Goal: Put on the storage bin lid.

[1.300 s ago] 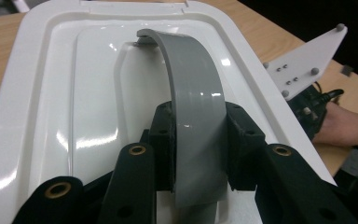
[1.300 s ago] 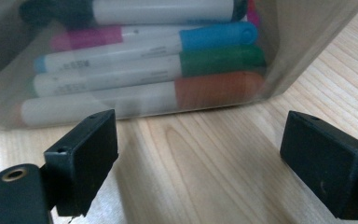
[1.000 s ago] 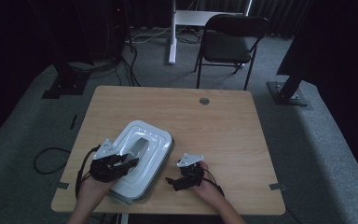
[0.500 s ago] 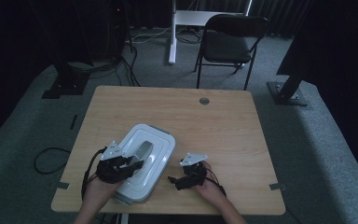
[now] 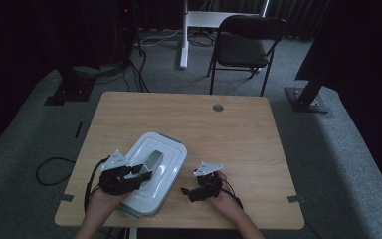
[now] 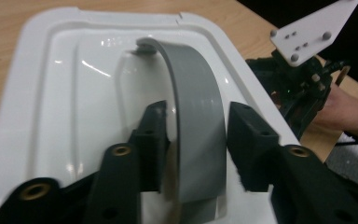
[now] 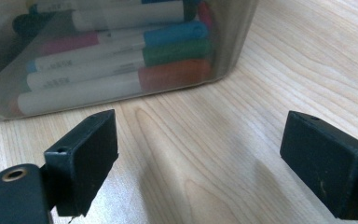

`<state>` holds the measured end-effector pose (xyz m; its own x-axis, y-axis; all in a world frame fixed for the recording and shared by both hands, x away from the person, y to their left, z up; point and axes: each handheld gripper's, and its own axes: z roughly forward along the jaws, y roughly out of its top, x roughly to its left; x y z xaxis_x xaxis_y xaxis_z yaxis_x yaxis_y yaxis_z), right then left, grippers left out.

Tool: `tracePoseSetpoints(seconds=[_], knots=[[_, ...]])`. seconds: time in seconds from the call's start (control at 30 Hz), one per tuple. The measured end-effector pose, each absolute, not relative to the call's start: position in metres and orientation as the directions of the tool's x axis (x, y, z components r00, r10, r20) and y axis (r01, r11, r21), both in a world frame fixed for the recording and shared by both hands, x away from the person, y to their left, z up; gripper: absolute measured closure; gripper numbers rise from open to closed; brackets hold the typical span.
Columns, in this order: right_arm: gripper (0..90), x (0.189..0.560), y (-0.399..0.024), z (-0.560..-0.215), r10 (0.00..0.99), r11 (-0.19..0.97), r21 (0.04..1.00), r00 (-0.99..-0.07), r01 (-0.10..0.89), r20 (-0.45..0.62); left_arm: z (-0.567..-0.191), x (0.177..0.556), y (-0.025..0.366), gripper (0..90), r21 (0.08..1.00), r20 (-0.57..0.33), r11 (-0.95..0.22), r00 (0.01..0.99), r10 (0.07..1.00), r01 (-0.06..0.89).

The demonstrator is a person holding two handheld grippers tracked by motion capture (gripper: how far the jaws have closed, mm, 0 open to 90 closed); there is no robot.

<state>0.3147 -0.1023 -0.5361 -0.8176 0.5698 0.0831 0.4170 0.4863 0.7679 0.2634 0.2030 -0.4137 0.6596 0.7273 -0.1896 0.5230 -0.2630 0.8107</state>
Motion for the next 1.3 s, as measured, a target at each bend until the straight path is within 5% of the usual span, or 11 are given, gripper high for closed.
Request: tracePoseSetpoints(seconds=[0.1, 0.47, 0.6, 1.3], knots=[[10.8, 0.316, -0.105, -0.534, 0.574, 0.479, 0.771, -0.814, 0.420, 0.087, -0.411, 0.265, 0.212, 41.7, 0.817, -0.182, -0.257, 0.654, 0.734, 0.516], [10.8, 0.315, -0.112, -0.534, 0.590, 0.465, 0.774, -0.802, 0.430, 0.092, -0.410, 0.273, 0.240, 16.8, 0.876, -0.137, -0.203, 0.631, 0.764, 0.437], [10.8, 0.315, -0.113, -0.533, 0.593, 0.462, 0.776, -0.800, 0.429, 0.089, -0.413, 0.280, 0.256, 0.7, 0.881, -0.144, -0.173, 0.598, 0.788, 0.440], [10.8, 0.315, -0.114, -0.535, 0.600, 0.449, 0.777, -0.793, 0.441, 0.102, -0.498, 0.318, 0.315, 0.4, 0.890, -0.123, -0.043, 0.328, 0.937, 0.454]])
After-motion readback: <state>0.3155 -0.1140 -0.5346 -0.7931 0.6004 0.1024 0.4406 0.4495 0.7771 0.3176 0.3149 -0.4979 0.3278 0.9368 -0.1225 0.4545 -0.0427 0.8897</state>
